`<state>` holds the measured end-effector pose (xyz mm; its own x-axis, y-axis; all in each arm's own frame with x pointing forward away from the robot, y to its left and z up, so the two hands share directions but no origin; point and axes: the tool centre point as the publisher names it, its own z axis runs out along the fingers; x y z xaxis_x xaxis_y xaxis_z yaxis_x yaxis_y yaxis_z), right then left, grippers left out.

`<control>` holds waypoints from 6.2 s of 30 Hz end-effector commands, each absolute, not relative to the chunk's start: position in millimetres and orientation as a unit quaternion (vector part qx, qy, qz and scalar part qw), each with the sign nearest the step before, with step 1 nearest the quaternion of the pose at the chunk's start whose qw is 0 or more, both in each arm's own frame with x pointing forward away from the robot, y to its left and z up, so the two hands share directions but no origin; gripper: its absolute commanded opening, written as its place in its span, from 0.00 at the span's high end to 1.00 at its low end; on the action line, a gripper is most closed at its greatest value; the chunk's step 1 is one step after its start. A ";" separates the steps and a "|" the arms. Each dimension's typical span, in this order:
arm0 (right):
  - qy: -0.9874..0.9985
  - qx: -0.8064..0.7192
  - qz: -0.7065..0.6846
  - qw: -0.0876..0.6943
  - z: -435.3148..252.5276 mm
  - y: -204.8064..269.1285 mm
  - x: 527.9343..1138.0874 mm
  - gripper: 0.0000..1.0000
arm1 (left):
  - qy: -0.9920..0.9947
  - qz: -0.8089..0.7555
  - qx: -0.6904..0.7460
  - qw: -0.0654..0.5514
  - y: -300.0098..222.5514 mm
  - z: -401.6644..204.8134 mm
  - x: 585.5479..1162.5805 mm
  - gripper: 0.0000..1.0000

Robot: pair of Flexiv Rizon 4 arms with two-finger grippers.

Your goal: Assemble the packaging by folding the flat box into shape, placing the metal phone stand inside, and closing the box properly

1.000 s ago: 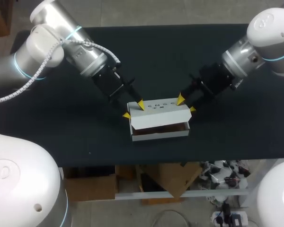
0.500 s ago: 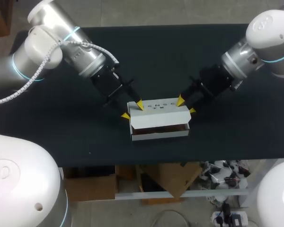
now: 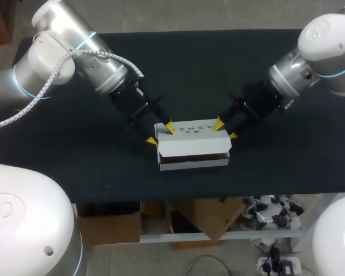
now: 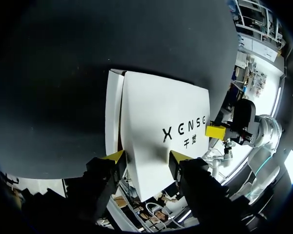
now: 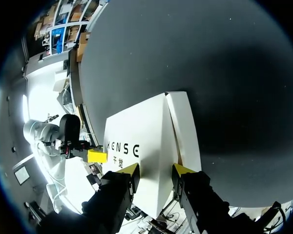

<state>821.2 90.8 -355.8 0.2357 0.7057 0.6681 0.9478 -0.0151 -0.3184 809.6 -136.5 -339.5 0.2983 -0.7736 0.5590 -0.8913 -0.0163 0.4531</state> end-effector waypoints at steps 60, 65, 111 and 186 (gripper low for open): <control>-0.601 -0.693 -0.162 0.365 -362.0 95.0 820.9 0.55 | -0.870 0.188 0.439 0.121 -136.2 -281.5 802.1 0.00; -0.601 -0.693 -0.161 0.364 -363.7 96.8 820.3 0.55 | -0.903 0.175 0.383 0.084 -144.7 -279.2 794.0 0.00; -0.603 -0.692 -0.162 0.363 -362.8 93.5 828.2 0.57 | -0.946 0.151 0.285 0.016 -155.5 -285.8 765.0 0.00; -0.602 -0.693 -0.161 0.364 -364.5 94.0 830.3 0.55 | -0.987 0.052 0.114 -0.101 -160.8 -326.9 800.0 0.22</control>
<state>829.0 93.7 -364.1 0.2230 0.7171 0.6603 0.9518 -0.0139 -0.3064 801.2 -159.5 -325.0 -0.9551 -0.2354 -0.1802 -0.2144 0.9683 -0.1284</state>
